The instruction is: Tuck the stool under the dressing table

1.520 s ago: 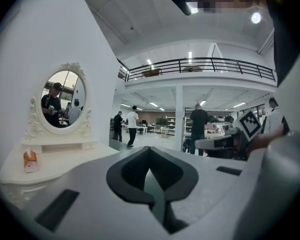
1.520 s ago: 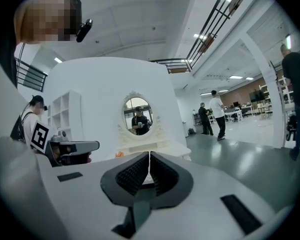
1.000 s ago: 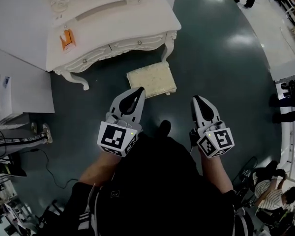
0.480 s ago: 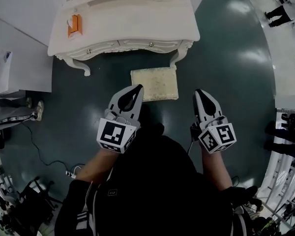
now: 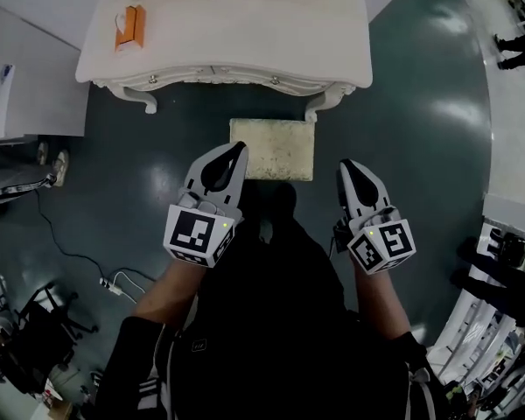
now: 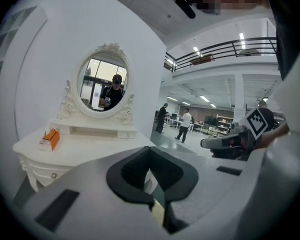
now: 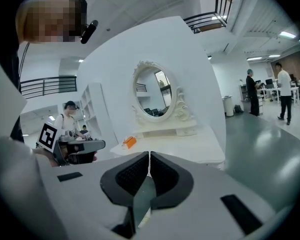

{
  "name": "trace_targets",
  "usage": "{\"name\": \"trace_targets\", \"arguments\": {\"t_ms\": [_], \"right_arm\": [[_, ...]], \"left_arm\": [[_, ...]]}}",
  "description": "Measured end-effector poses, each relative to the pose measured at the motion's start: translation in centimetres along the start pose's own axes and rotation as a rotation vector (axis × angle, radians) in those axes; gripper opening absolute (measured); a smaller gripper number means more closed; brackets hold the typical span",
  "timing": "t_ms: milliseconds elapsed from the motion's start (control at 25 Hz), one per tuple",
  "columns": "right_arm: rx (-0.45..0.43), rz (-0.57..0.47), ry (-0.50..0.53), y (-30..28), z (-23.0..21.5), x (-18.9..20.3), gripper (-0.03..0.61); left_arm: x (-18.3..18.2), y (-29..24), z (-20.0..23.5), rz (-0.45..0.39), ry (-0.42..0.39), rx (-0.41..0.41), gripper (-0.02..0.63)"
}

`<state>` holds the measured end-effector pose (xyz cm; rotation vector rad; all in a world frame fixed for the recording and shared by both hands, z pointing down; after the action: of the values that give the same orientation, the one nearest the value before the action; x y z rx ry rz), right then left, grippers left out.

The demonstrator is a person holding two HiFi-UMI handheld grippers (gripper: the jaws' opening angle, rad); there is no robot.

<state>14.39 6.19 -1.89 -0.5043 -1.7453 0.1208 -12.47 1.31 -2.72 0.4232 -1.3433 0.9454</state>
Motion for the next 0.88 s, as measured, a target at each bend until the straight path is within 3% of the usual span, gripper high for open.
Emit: {"name": "trace_targets", "arguments": {"t_ms": [120, 360, 520, 880], "right_arm": [[-0.051, 0.039, 0.0, -1.1, -2.3, 0.8, 0.022], [-0.145, 0.102, -0.02, -4.4, -6.0, 3.4, 0.023], [-0.144, 0.139, -0.027, -6.5, -6.9, 5.4, 0.023], [-0.142, 0.235, -0.018, -10.4, -7.8, 12.1, 0.023]], "left_arm": [[1.5, -1.3, -0.6, 0.006, 0.058, -0.038, 0.003], [5.2, -4.4, -1.5, 0.055, 0.088, -0.134, 0.003], [8.2, -6.2, -0.9, 0.083, 0.142, -0.114, 0.003], [16.5, -9.0, 3.1, 0.154, 0.177, -0.099, 0.003]]}}
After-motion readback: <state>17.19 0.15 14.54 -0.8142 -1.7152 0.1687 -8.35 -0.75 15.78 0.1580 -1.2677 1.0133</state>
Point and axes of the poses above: the fingertips, and each gripper's own axes: y backward along the fingers, z to its left, x out of its underside, the point moved 9 cm from there along y, backward along the fingers, and after that the axes turned 11 degrees about x, right-handed, at the moved point
